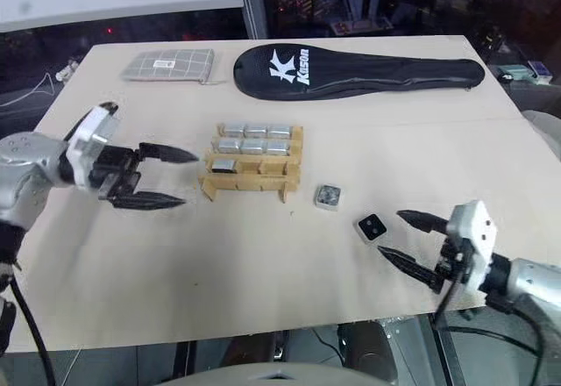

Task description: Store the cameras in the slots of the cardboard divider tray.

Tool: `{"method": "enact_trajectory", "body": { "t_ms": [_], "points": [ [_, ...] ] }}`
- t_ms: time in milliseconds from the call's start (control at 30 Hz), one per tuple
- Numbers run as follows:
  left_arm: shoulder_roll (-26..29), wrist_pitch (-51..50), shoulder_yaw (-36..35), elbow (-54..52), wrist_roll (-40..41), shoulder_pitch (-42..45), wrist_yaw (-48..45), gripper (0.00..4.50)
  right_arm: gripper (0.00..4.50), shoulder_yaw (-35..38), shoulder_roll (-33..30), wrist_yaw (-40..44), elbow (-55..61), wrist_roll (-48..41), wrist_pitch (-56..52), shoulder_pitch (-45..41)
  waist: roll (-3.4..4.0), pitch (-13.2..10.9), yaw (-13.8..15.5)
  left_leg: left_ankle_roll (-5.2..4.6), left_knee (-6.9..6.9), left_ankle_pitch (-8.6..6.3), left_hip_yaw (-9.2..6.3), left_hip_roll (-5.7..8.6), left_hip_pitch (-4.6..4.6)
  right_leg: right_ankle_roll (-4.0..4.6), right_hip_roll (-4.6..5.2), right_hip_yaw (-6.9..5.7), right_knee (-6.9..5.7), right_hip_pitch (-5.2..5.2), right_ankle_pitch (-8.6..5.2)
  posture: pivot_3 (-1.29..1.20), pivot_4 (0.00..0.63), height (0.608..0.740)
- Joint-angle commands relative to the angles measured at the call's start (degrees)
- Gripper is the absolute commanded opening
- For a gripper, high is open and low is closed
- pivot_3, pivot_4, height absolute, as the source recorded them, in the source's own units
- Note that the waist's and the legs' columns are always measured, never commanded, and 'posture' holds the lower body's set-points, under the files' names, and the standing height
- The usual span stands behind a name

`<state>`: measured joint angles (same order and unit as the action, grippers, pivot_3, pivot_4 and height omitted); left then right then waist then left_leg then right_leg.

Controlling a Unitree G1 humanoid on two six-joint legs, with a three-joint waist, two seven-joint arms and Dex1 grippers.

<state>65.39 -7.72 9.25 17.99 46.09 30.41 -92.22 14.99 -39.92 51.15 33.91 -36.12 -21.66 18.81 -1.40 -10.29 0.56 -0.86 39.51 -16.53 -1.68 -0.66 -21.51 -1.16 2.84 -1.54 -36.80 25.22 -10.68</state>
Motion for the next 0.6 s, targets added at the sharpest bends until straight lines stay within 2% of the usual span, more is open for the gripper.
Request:
{"method": "enact_trajectory", "body": {
  "t_ms": [33,167,333,600],
  "points": [
    [1.62,-2.53,-9.11,-9.02,1.73,-6.54,0.11,4.47,3.81,-5.20,2.63,-7.38,-1.35,9.88,2.62,-1.42,0.01,-0.01,0.04,0.00,0.00,0.00,0.02,-0.01,0.00,0.02,0.00,0.01,0.01,0.01,-0.01,0.00,0.150,0.740],
    [1.10,-4.72,-16.53,-16.00,1.15,-15.03,2.51,4.47,3.81,-8.84,5.52,-12.69,-4.18,16.73,3.85,-2.41,0.02,-0.01,0.11,0.00,-0.03,0.00,0.12,0.00,-0.07,0.03,0.00,0.09,0.01,0.14,-0.02,0.00,0.150,0.740],
    [-2.08,-6.53,-21.67,-22.29,-0.38,-22.07,7.30,4.47,3.81,-12.68,8.35,-15.28,-5.27,19.24,2.50,-2.75,0.04,0.00,0.14,0.00,-0.04,0.00,0.12,0.00,-0.11,0.03,0.00,0.10,0.01,0.19,-0.02,0.00,0.150,0.740],
    [-4.44,-9.03,-24.54,-26.82,-1.50,-25.15,9.12,4.47,3.81,-14.41,11.48,-18.12,-5.77,21.03,3.47,-1.67,0.03,0.02,0.14,0.00,-0.10,0.00,0.14,0.00,-0.10,0.03,-0.02,0.12,0.02,0.21,-0.02,0.00,0.150,0.740]
  ]
}}
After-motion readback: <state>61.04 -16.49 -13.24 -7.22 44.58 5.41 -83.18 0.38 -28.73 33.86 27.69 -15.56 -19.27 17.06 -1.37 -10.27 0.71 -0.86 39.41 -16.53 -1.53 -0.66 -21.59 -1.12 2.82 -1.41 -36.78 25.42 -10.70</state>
